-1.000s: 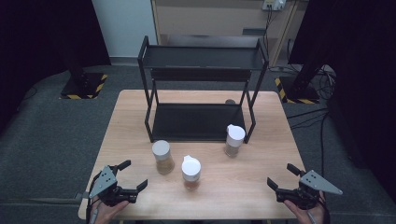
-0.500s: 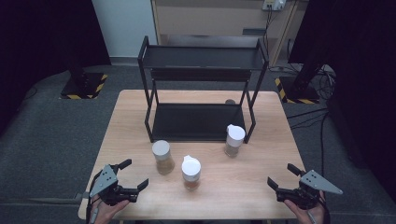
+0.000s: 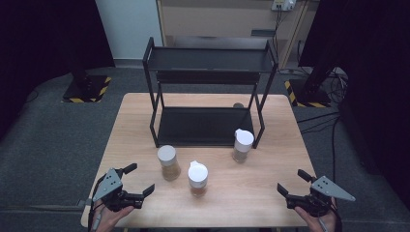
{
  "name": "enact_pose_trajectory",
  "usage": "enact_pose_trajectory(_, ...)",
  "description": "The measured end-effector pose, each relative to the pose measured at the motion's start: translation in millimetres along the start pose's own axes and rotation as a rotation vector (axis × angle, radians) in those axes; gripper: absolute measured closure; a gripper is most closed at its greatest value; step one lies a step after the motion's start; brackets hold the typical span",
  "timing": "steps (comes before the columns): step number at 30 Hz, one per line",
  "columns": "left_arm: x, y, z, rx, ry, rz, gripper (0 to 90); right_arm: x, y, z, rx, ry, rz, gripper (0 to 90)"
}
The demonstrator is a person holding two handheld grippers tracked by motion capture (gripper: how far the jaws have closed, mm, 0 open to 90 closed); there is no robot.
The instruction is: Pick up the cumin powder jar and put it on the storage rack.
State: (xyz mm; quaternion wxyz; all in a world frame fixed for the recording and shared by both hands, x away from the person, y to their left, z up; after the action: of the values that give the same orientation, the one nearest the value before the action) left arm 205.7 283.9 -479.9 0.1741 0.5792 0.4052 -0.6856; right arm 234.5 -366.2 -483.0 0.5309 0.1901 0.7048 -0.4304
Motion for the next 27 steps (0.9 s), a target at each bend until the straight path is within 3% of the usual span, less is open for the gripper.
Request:
enact_pose_trajectory(15, -28.9, 7.0, -3.3, 0.012, 0.019, -0.016, 1.0, 0.1, -0.2, 0.2, 0.001, -0.002, 0.002, 4.6)
enact_pose_trajectory(27, -40.3, 25.9, -8.7, 0.003, 0.008, -0.043, 1.2, 0.2, -0.5, 0.5, 0.000, -0.001, 0.003, 4.7)
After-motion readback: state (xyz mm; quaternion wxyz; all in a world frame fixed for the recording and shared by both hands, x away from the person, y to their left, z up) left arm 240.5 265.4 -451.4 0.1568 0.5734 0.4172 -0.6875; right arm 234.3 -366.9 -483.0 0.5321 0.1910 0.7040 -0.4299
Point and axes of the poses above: each handheld gripper's, and its own axes: y roughly forward along the jaws, x roughly out of its underside, z roughly to its right, the point moved 8 cm from there along y, roughly forward along the jaws, and after that the axes turned 7 degrees about -z, right-handed, at the moved point
